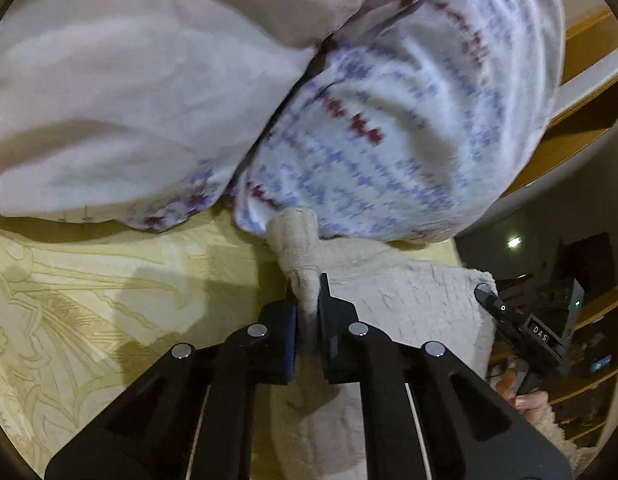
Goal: Fold small clothes
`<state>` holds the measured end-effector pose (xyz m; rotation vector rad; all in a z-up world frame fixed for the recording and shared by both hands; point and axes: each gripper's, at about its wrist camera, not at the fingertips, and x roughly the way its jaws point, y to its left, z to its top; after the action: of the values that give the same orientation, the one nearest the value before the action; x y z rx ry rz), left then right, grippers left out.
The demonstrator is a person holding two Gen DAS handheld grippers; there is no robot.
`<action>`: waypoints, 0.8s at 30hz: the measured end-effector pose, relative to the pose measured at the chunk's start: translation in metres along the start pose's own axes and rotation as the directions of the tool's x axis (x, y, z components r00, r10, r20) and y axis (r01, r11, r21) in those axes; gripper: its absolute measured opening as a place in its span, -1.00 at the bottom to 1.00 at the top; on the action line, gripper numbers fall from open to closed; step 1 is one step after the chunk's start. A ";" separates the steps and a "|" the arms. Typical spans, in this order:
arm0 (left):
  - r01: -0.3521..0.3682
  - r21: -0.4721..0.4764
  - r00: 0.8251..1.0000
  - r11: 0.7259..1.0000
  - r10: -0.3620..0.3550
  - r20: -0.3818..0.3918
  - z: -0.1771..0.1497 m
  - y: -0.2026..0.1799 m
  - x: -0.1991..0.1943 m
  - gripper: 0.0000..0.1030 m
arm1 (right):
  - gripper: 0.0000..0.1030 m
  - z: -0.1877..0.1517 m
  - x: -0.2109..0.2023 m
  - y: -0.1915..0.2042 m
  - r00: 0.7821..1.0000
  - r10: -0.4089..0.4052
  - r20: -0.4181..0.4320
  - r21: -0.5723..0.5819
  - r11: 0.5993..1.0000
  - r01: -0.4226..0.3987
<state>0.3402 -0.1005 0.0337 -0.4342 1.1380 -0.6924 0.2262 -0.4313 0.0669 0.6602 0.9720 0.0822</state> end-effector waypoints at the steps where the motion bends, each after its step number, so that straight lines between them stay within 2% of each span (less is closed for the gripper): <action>1: -0.017 -0.007 1.000 1.000 0.016 -0.009 0.000 0.002 0.003 -0.85 | -0.83 -0.001 0.012 -0.006 0.998 -0.044 -0.046 0.017 0.999 0.045; 3: -0.059 0.001 0.998 0.998 0.059 -0.022 -0.001 0.001 0.011 -0.85 | -0.83 -0.001 0.029 -0.012 0.989 -0.107 -0.102 0.022 0.994 0.110; 5: -0.112 0.040 0.993 0.993 0.113 -0.035 -0.003 -0.004 0.019 -0.85 | -0.83 0.002 0.036 -0.012 0.981 -0.140 -0.132 0.020 0.989 0.144; 7: -0.132 0.057 0.990 0.990 0.134 -0.041 -0.003 -0.007 0.021 -0.84 | -0.80 0.007 0.041 -0.008 0.975 -0.155 -0.161 0.016 0.987 0.159; 9: -0.125 0.061 0.991 0.990 0.128 -0.043 -0.005 -0.011 0.020 -0.82 | -0.69 0.010 0.034 -0.004 0.978 -0.137 -0.156 0.021 0.990 0.142; 11: -0.108 0.066 0.993 0.992 0.110 -0.035 -0.007 -0.015 0.009 -0.74 | -0.38 0.013 0.023 -0.006 0.983 -0.116 -0.143 0.046 0.991 0.124; 12: -0.098 0.071 0.994 0.993 0.100 -0.031 -0.009 -0.018 0.006 -0.65 | -0.32 0.011 0.013 -0.007 0.987 -0.092 -0.133 0.067 0.993 0.102; 13: -0.090 0.074 0.995 0.993 0.092 -0.023 -0.013 -0.020 -0.002 -0.26 | -0.21 0.009 0.005 -0.010 0.990 -0.070 -0.126 0.083 0.993 0.081; 14: -0.081 0.074 0.997 0.994 0.082 -0.013 -0.017 -0.022 -0.008 0.30 | -0.09 0.004 -0.004 -0.013 0.991 -0.052 -0.121 0.093 0.994 0.064; 15: -0.071 0.076 0.997 0.995 0.070 0.011 -0.025 -0.024 -0.018 0.51 | -0.06 0.000 -0.010 -0.015 0.992 -0.032 -0.119 0.105 0.993 0.045; 16: -0.063 0.084 0.998 0.994 0.062 0.024 -0.032 -0.026 -0.025 0.62 | -0.06 -0.007 -0.017 -0.015 0.993 -0.012 -0.121 0.112 0.993 0.026; 19: -0.066 0.111 0.998 0.992 0.066 0.010 -0.054 -0.032 -0.038 0.62 | -0.10 -0.029 -0.027 -0.014 0.990 -0.010 -0.138 0.099 0.995 0.023; 20: -0.072 0.116 0.997 0.991 0.072 0.005 -0.061 -0.035 -0.038 0.62 | -0.24 -0.036 -0.029 -0.015 0.989 -0.007 -0.146 0.099 0.995 0.022; 22: -0.100 0.138 0.995 0.985 0.102 -0.007 -0.074 -0.043 -0.036 0.62 | -0.40 -0.051 -0.030 -0.014 0.987 0.003 -0.158 0.105 0.994 0.014; 24: -0.120 0.168 0.992 0.978 0.124 -0.014 -0.085 -0.052 -0.033 0.62 | -0.40 -0.059 -0.030 -0.015 0.987 0.007 -0.161 0.110 0.994 0.011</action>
<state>0.2390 -0.1130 0.0577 -0.2119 1.1100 -0.6808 0.1592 -0.4255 0.0584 0.7632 1.1392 0.0811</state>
